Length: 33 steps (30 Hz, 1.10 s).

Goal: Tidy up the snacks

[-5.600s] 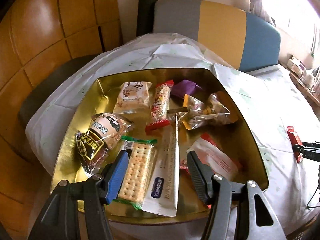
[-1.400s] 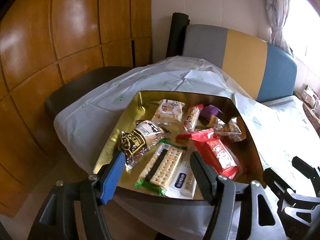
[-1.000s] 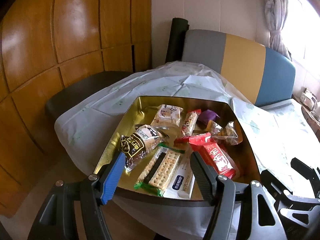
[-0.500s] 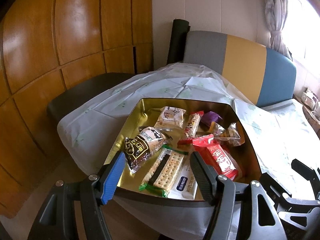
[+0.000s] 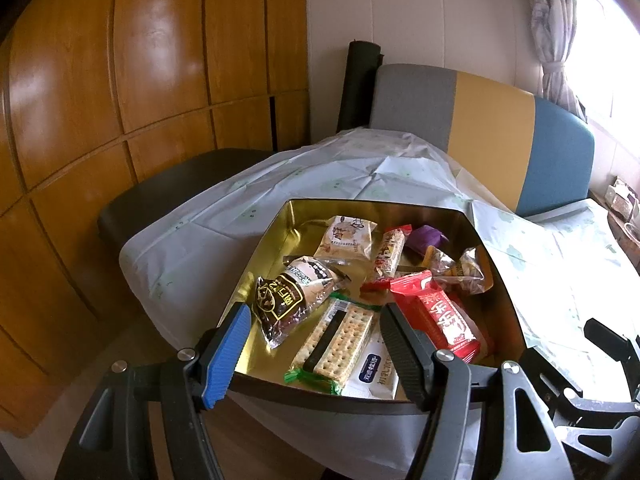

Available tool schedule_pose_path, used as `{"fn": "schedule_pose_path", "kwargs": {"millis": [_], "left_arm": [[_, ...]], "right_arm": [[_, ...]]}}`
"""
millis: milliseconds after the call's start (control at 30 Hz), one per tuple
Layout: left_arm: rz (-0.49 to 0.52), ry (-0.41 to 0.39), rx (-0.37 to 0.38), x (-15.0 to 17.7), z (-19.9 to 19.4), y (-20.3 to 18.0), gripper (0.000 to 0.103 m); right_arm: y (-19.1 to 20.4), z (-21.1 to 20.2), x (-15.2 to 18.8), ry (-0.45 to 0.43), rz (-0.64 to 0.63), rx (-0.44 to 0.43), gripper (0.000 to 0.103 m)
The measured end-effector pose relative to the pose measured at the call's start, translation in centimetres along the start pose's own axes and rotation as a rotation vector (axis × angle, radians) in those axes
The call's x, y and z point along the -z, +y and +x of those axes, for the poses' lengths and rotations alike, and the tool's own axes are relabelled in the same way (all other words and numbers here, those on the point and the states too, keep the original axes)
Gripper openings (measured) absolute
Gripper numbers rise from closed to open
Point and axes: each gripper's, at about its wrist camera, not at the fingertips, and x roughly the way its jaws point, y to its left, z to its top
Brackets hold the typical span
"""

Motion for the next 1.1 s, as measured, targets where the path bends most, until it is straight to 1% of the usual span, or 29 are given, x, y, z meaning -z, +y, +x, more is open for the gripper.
{"fn": "schedule_pose_path", "kwargs": {"millis": [900,933,967,1000,1100], "left_arm": [[-0.005,0.035,0.011,0.5,0.7,-0.3,0.068],[-0.007,0.037,0.013,0.5,0.8,-0.2,0.067],[-0.006,0.033,0.010,0.5,0.8,-0.3,0.063],[-0.006,0.027,0.005,0.5,0.8,-0.3,0.055],[-0.006,0.005,0.004,0.4,0.7,-0.2,0.054]], "right_arm": [[0.4,1.1,0.4,0.018,-0.001,-0.003,0.095],[0.4,1.1,0.4,0.019,-0.001,-0.004,0.095],[0.4,1.1,0.4,0.020,-0.001,-0.004,0.095],[0.4,1.2,0.4,0.020,-0.002,-0.003,0.095],[0.4,1.2,0.4,0.020,-0.002,-0.003,0.095]]}}
